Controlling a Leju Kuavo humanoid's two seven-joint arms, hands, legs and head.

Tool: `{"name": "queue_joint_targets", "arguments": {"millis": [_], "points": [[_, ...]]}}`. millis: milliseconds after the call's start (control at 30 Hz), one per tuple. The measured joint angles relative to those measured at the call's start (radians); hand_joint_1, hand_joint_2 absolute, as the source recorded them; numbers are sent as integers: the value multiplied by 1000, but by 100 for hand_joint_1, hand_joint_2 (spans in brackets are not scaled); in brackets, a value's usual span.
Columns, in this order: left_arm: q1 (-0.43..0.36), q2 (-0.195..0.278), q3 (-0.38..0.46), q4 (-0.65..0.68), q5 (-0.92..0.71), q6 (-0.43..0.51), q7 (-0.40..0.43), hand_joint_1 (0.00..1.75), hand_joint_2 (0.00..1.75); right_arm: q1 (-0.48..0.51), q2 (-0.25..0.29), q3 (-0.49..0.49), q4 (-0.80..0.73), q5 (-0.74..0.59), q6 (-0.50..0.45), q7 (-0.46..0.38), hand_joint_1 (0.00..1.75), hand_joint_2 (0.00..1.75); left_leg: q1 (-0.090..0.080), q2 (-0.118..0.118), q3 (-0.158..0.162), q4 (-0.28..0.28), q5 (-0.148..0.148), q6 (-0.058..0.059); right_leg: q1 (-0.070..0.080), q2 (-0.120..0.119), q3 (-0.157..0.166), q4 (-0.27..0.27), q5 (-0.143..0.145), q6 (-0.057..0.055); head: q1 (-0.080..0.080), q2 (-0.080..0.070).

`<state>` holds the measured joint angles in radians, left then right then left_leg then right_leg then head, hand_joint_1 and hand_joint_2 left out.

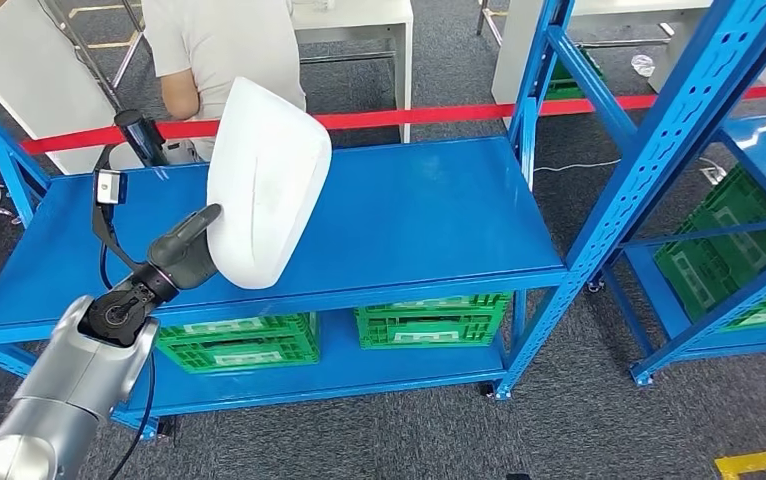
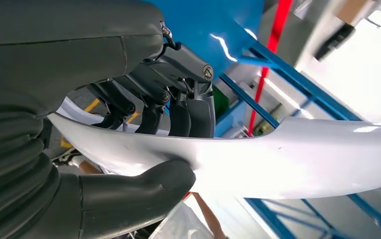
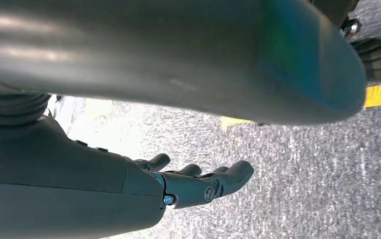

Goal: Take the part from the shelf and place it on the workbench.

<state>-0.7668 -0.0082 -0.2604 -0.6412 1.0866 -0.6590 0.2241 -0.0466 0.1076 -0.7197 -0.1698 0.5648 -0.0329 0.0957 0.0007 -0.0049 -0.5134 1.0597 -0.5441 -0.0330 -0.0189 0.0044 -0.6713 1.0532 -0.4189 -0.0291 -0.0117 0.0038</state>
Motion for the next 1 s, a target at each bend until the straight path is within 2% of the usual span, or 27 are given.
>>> {"name": "queue_joint_targets", "arguments": {"millis": [33, 100, 133, 167, 200, 267, 300, 333, 367, 400, 433, 500, 533, 567, 633, 667, 700, 733, 800, 833, 867, 900, 933, 967, 1000], "points": [[-1, 2, -6, -8, 0, -7, -11, 175, 175, 0, 0, 0, 0, 1, 0, 0, 0, 0, -3, -1, 16, -33, 1, 3, 0, 0, -2, -2, 8, 6, 0, 0], [-1, 6, -16, -24, 1, -19, -31, 175, 175, -1, 0, 0, 0, 4, 0, -1, 0, 0, -7, -1, 8, -44, 10, 13, 0, 1, -3, -11, 25, 19, 0, 0], [0, 8, -20, -31, 2, -25, -40, 175, 175, -1, 0, 0, 0, 6, 0, -1, 0, 0, -5, 1, 3, -48, 18, 21, -1, 1, -5, -11, 26, 25, -1, 0], [1, 10, -25, -39, 3, -30, -49, 175, 175, 0, -1, 0, 0, 8, 0, -2, 0, 0, -4, 3, -3, -51, 29, 31, -1, 1, -12, -2, 11, 30, 0, 0], [1, 11, -29, -48, 4, -34, -56, 175, 175, 1, -1, 0, 0, 9, 0, -2, 0, 0, -1, 5, -12, -53, 41, 40, -1, 1, -24, 25, -23, 34, 1, 0], [3, 13, -33, -61, 8, -40, -66, 175, 175, 1, -1, 0, 0, 11, 0, -3, 0, 0, -2, 6, -39, -52, 64, 52, -1, 0, -58, 135, -122, 38, 3, 0], [6, 15, -34, -66, 10, -43, -69, 175, 175, 0, -1, 0, 0, 11, 0, -4, 0, 0, -3, 6, -54, -49, 75, 54, -1, 0, -72, 198, -158, 40, 3, 0], [10, 17, -34, -70, 13, -45, -72, 175, 175, -1, -1, 0, 0, 11, 0, -5, 0, 0, -5, 7, -69, -46, 84, 54, -1, 0, -78, 245, -172, 41, 3, 0], [14, 20, -34, -75, 15, -49, -75, 175, 175, -1, -2, 0, 0, 11, 0, -5, 0, 0, -6, 7, -85, -42, 93, 53, 0, 0, -68, 262, -164, 41, 3, 0], [19, 23, -34, -81, 17, -52, -79, 175, 175, -2, -3, 0, 0, 11, 0, -5, 0, 0, -6, 8, -101, -36, 100, 51, 0, 0, -39, 242, -141, 40, 3, 0], [23, 25, -35, -88, 20, -54, -83, 175, 175, -2, -4, 0, 0, 12, 0, -4, 0, 0, -6, 8, -115, -29, 107, 49, 1, 0, 6, 189, -117, 37, 3, 0], [32, 31, -35, -113, 25, -56, -92, 175, 175, -4, -8, 0, 0, 16, 0, -2, 0, 0, -8, 8, -138, -16, 118, 41, 5, 0, 96, 62, -109, 28, 2, 0], [38, 34, -35, -128, 27, -56, -96, 175, 175, -5, -10, 0, 0, 18, 0, -2, 0, 0, -9, 9, -143, -12, 123, 35, 7, 0, 121, 21, -117, 23, 2, 0], [46, 37, -35, -144, 29, -56, -98, 175, 175, -5, -11, 0, 0, 20, 0, -1, 0, 0, -9, 9, -146, -12, 130, 29, 11, 1, 128, 2, -124, 17, 2, 0], [64, 43, -35, -173, 30, -56, -103, 175, 175, -5, -14, -1, 0, 21, 0, -2, 0, 0, -9, 8, -148, -16, 141, 17, 9, 0, 119, -5, -108, 5, 3, 0], [75, 48, -35, -188, 30, -56, -107, 175, 175, -6, -17, -1, 0, 24, 0, -2, 0, 0, -8, 7, -154, -11, 131, 10, 6, -2, 112, -8, -96, -3, 2, 0], [87, 53, -35, -204, 30, -55, -110, 175, 175, -6, -20, -1, 0, 27, 0, -2, 0, 0, -7, 5, -164, 9, 102, 4, 3, -3, 103, -12, -83, -10, 2, 0], [99, 58, -34, -220, 31, -55, -113, 175, 175, -6, -23, -1, 0, 31, 0, 0, 0, 0, -4, 4, -177, 47, 58, -2, 1, -5, 92, -14, -71, -15, 1, 0], [128, 63, -32, -255, 26, -55, -119, 175, 175, -6, -30, -1, 0, 38, 0, 8, 0, 0, 3, 4, -203, 166, -34, -14, 1, -5, 65, -15, -48, -18, -1, 0], [143, 63, -31, -272, 21, -55, -120, 175, 175, -6, -33, -1, 0, 41, 0, 13, 0, 0, 6, 4, -208, 219, -53, -18, 1, -6, 50, -15, -37, -16, -1, 0], [157, 64, -29, -287, 15, -54, -121, 175, 175, -6, -35, -1, 0, 45, 0, 18, 0, 0, 9, 4, -202, 250, -49, -22, 0, -6, 36, -14, -26, -14, -1, 0], [171, 64, -27, -304, 7, -53, -121, 175, 175, -6, -37, -1, 0, 48, 0, 20, 0, 0, 13, 4, -180, 246, -27, -24, 0, -7, 21, -13, -15, -11, -1, 0], [182, 64, -23, -321, -2, -52, -122, 175, 175, -6, -39, -1, 0, 51, 0, 22, 0, 0, 16, 4, -141, 210, 1, -26, -2, -7, 7, -13, -3, -7, -1, 0], [192, 64, -17, -338, -10, -51, -122, 175, 175, -6, -41, -1, -1, 55, 0, 22, 0, 0, 19, 4, -87, 144, 11, -27, -2, -7, -4, -11, 7, -2, -1, 0], [201, 63, -9, -359, -18, -51, -122, 175, 175, -6, -44, -1, -2, 59, 0, 22, 0, 0, 18, 3, -30, 67, 7, -25, -2, -7, -12, -10, 17, 4, -1, 0]]}}
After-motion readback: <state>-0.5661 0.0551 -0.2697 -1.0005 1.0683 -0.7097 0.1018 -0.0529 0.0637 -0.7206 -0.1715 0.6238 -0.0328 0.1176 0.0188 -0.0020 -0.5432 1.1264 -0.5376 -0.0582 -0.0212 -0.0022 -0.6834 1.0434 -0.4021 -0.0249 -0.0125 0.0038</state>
